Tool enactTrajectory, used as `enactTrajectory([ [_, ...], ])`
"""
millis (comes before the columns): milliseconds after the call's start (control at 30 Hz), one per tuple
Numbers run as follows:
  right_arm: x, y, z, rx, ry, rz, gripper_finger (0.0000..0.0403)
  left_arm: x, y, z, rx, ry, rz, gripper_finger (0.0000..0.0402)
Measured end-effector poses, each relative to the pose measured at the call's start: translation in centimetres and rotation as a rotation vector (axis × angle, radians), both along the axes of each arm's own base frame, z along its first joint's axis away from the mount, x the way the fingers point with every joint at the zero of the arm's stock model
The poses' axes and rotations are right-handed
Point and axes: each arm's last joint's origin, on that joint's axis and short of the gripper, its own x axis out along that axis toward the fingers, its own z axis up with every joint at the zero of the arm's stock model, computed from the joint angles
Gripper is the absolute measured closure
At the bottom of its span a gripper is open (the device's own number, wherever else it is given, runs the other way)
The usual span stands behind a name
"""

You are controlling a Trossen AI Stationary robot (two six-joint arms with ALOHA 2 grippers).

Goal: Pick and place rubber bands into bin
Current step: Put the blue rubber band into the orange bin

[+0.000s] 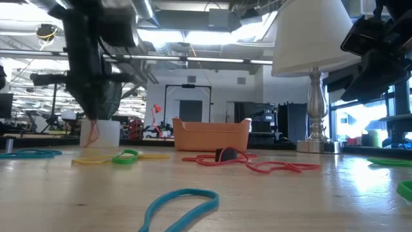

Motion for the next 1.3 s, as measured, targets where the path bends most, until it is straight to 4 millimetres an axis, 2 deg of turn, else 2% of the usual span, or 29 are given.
enactTrajectory([
  [367,0.0,0.0,0.0,-0.019,-0.001,0.013,0.0396,-1.5,-1.2,4.1,0.234,-0.279,-0.021,0.0399],
  [533,0.0,0.0,0.0,-0.021,-0.002,0.014,0.0396,-1.1,-1.1,5.4,0.354,-0.339,-0.142,0.0399],
  [633,0.0,0.0,0.0,-0.022,-0.002,0.014,0.0396,-0.6,-1.1,5.7,0.295,-0.375,-0.274,0.0399],
  [700,0.0,0.0,0.0,-0.022,-0.002,0.014,0.0396,-0.4,-1.2,5.5,0.2,-0.378,-0.385,0.0399],
  [767,0.0,0.0,0.0,-0.023,-0.002,0.014,0.0396,-0.6,-1.3,4.9,0.11,-0.331,-0.414,0.0399],
  [900,0.0,0.0,0.0,-0.024,-0.002,0.014,0.0396,-1.7,-1.5,3.2,-0.018,-0.149,-0.245,0.0399],
  [967,0.0,0.0,0.0,-0.02,-0.003,0.012,0.0396,-1.5,-1.6,2.6,-0.07,-0.123,-0.214,0.0399],
  [1133,0.0,0.0,0.0,-0.018,-0.003,0.011,0.0396,0.7,-2.4,2.2,-0.078,-0.194,-0.407,0.0398],
  [1300,0.0,0.0,0.0,-0.009,-0.004,0.004,0.0396,0.6,-2.3,1.1,-0.081,-0.103,-0.307,0.0398],
])
